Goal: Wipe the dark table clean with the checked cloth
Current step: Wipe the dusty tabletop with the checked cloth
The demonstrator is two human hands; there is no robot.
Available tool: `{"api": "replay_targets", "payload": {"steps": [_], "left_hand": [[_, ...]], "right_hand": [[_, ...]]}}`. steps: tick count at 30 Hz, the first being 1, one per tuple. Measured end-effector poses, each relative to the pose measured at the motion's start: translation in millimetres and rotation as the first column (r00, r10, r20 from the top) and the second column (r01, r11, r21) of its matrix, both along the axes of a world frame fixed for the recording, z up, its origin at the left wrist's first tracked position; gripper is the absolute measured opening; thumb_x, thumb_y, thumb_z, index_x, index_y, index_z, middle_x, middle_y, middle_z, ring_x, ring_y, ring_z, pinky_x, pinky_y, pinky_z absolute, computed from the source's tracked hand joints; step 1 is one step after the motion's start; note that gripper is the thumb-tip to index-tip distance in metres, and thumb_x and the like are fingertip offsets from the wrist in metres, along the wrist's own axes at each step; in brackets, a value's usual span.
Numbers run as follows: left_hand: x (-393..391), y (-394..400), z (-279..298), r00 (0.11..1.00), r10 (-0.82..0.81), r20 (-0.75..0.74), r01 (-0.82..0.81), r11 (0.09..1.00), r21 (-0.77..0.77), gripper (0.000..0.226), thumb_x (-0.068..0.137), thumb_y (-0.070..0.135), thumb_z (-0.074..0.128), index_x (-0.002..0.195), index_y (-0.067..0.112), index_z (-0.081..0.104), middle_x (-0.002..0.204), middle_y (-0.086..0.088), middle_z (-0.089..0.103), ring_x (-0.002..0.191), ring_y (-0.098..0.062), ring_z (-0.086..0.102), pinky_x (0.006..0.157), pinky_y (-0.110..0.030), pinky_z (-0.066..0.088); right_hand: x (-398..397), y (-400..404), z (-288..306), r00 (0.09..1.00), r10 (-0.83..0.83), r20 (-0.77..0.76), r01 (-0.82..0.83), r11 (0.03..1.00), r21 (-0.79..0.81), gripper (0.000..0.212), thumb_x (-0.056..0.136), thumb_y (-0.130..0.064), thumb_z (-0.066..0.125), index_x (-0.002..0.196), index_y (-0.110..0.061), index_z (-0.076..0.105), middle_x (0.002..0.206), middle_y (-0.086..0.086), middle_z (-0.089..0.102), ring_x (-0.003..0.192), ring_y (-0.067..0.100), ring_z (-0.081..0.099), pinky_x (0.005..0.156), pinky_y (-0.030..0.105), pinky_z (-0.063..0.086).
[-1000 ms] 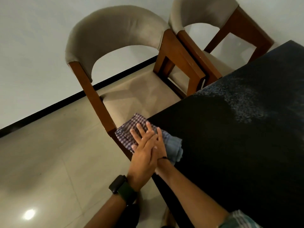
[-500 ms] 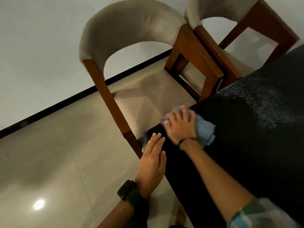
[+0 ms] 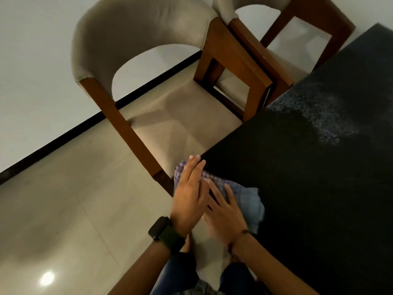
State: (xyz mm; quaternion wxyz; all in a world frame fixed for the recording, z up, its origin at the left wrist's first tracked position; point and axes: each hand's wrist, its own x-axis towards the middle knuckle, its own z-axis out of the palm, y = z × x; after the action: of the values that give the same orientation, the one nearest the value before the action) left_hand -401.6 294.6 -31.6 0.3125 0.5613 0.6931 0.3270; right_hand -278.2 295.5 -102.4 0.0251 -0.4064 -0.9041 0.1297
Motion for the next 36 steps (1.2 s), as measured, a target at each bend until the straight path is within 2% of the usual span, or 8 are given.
{"api": "replay_targets", "payload": {"steps": [4,7,10,18,23,28,33,36], "left_hand": [[-3,2,0,1.0,-0.006,0.027,0.006,1.0,0.015,0.046,0.092,0.026,0.031,0.137,0.015,0.032,0.148,0.004,0.026,0.137,-0.004,0.012,0.112,-0.024,0.016],[-7,4,-5,0.999,0.011,0.047,-0.012,0.999,0.035,0.042,0.094,0.014,0.039,0.135,0.013,0.034,0.147,0.001,0.029,0.137,-0.007,0.016,0.11,-0.022,0.017],[-4,5,-7,0.998,0.05,0.049,-0.05,0.999,0.004,0.041,0.094,0.013,0.039,0.135,0.013,0.036,0.147,-0.001,0.03,0.138,-0.011,0.018,0.112,-0.027,0.019],[19,28,-17,0.994,0.092,-0.054,-0.094,0.995,-0.038,0.048,0.086,0.025,0.034,0.131,0.01,0.042,0.144,-0.006,0.037,0.134,-0.014,0.028,0.109,-0.024,0.021],[46,48,-19,0.997,0.003,-0.082,-0.006,0.999,-0.041,0.048,0.086,0.025,0.035,0.132,0.011,0.041,0.145,-0.003,0.034,0.134,-0.008,0.021,0.108,-0.022,0.017],[72,64,-21,0.97,-0.198,-0.142,0.182,0.977,-0.113,0.048,0.092,0.018,0.044,0.138,0.021,0.029,0.15,0.005,0.025,0.136,-0.002,0.011,0.113,-0.024,0.012],[95,102,-18,0.936,-0.323,-0.143,0.31,0.945,-0.106,0.05,0.092,0.018,0.044,0.139,0.018,0.026,0.151,0.003,0.023,0.135,-0.002,0.007,0.112,-0.023,0.01],[99,130,-17,0.935,-0.33,-0.129,0.318,0.942,-0.104,0.048,0.093,0.018,0.042,0.139,0.015,0.028,0.15,-0.001,0.025,0.139,-0.01,0.012,0.11,-0.022,0.012]], "right_hand": [[89,-71,-9,0.963,0.012,0.269,-0.053,0.988,0.145,0.07,0.09,-0.048,0.032,0.151,-0.029,0.006,0.16,0.001,0.0,0.146,0.026,0.001,0.111,0.052,0.004],[102,-74,2,0.951,-0.044,0.305,0.042,0.999,0.013,0.058,0.096,-0.052,0.002,0.144,-0.033,0.027,0.157,0.001,0.018,0.143,0.029,0.014,0.107,0.055,0.019],[59,-45,5,0.94,-0.053,0.338,0.077,0.995,-0.059,0.059,0.09,-0.06,0.022,0.136,-0.028,0.038,0.141,0.009,0.037,0.131,0.035,0.03,0.105,0.059,0.017],[-33,90,8,0.971,-0.118,0.207,0.141,0.985,-0.103,0.078,0.094,-0.053,0.033,0.146,-0.028,-0.019,0.156,0.005,-0.023,0.141,0.032,-0.025,0.109,0.061,-0.012],[4,159,-6,0.944,-0.313,0.109,0.313,0.95,0.018,0.064,0.095,-0.054,0.029,0.15,-0.029,0.009,0.16,0.003,0.0,0.145,0.029,-0.007,0.11,0.06,-0.006],[131,234,-3,0.765,-0.621,0.17,0.622,0.781,0.053,0.059,0.098,-0.051,0.021,0.15,-0.031,0.002,0.16,0.001,-0.004,0.146,0.026,-0.008,0.114,0.058,-0.001],[131,181,-2,0.784,-0.569,0.247,0.581,0.814,0.03,0.06,0.098,-0.05,0.018,0.15,-0.03,-0.003,0.159,0.002,-0.008,0.145,0.028,-0.012,0.111,0.058,-0.008],[121,92,-4,0.881,-0.43,0.198,0.439,0.899,0.003,0.057,0.095,-0.053,0.017,0.146,-0.028,0.027,0.154,0.004,0.028,0.143,0.03,0.012,0.111,0.056,0.0]]}}
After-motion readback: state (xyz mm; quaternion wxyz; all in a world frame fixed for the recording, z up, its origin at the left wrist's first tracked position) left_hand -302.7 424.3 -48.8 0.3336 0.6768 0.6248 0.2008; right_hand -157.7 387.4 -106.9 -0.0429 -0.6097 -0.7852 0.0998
